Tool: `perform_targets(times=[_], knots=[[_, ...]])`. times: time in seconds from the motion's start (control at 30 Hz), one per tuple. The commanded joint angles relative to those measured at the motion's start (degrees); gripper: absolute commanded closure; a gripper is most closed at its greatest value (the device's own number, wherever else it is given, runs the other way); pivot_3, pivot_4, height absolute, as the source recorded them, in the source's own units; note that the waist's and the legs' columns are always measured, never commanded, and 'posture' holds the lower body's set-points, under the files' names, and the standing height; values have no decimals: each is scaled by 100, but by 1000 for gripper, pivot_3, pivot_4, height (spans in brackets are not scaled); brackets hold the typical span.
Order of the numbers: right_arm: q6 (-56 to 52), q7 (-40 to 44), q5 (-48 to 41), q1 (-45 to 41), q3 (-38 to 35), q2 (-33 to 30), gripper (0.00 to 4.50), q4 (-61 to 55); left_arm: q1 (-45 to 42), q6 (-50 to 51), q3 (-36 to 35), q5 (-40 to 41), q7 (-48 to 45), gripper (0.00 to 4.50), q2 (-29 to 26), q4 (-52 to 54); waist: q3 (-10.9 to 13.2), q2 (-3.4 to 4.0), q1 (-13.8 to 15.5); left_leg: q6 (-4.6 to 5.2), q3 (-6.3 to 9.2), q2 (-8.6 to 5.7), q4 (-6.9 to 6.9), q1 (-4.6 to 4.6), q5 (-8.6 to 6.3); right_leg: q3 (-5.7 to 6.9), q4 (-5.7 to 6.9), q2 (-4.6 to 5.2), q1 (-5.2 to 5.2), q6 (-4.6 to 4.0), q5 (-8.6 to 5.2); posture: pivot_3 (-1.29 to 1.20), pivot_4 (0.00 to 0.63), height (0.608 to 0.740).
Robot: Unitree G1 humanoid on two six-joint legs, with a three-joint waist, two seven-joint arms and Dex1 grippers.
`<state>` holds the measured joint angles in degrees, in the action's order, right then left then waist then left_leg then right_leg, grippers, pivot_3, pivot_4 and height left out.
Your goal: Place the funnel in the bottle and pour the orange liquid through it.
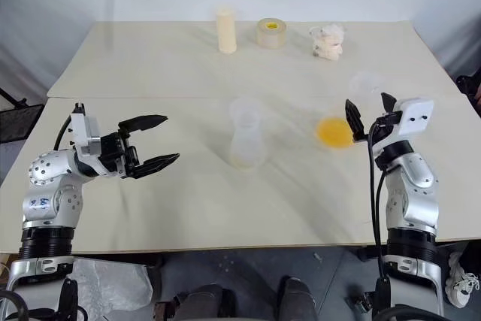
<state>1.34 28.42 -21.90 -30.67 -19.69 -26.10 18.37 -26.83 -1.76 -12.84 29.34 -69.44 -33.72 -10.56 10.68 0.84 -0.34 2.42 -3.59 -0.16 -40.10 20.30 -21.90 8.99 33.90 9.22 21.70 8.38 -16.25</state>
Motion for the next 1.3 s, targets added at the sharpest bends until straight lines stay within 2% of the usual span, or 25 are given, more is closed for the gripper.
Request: perform_targets(times=[0.03, 0.17, 0.27, 0.4, 0.7, 0.8, 0.97, 1.07, 1.3], knots=[[273, 1, 31, -299, -33, -7, 0, 243, -133, -69, -60, 120, -58, 15, -11, -47, 0, 0, 1, 0, 0, 0, 0, 0, 0, 1, 0, 0, 0, 0, 0, 0, 150, 740], [348, -49, 92, -589, 16, 10, 0, 617, -134, -73, -69, 131, -77, 15, -19, -61, 1, 2, -3, 0, 2, -2, 2, 1, 0, 2, -1, 0, 0, 0, 0, 0, 150, 740], [197, -165, 121, -679, 64, 31, 655, 723, -129, -96, -77, 117, -82, 0, -18, -87, 1, 2, -3, 0, 4, -1, 3, 1, 0, 3, 0, 1, 0, 0, 0, 0, 150, 740], [214, -204, 69, -647, 70, 101, 2015, 453, -162, -128, -73, 103, -88, 0, 1, -150, 1, 2, -2, 0, 5, -1, 3, 1, 0, 3, 0, 1, 0, 0, 0, 0, 150, 740], [-440, -557, 142, -326, 336, 199, 2054, -1170, -327, -194, 3, 124, -247, 0, 180, -433, 4, 6, -13, 0, 2, -1, 4, 6, 0, 2, 1, 1, 10, 0, 0, 0, 150, 740], [-761, -581, 934, -279, 1038, -123, 2054, -2210, -416, -140, 52, 180, -318, 0, 304, -472, 5, 8, -9, 0, 1, -1, 4, 18, 0, 2, 13, 1, 30, 0, 0, 0, 150, 740], [-675, -655, 1945, -318, 1742, -346, 2054, -2767, -558, -167, 0, 217, -427, 0, 502, -699, 3, 4, -7, 0, -10, -16, -12, 70, 0, 4, 28, 1, 83, 0, 0, 0, 150, 740], [-284, -614, 2713, -367, 2170, -606, 2054, -2778, -666, -164, -70, 321, -416, 0, 645, -838, 3, 4, 7, 1, -8, -17, -12, 79, 0, 6, 28, 2, 90, 0, 0, 0, 150, 740], [397, -749, 3694, -738, 2572, -718, 2054, -2515, -626, -176, -47, 307, -484, 0, 676, -916, 3, 4, -36, 1, -11, -18, -14, 83, 0, 9, 27, 2, 91, 0, 0, 0, 150, 740]])
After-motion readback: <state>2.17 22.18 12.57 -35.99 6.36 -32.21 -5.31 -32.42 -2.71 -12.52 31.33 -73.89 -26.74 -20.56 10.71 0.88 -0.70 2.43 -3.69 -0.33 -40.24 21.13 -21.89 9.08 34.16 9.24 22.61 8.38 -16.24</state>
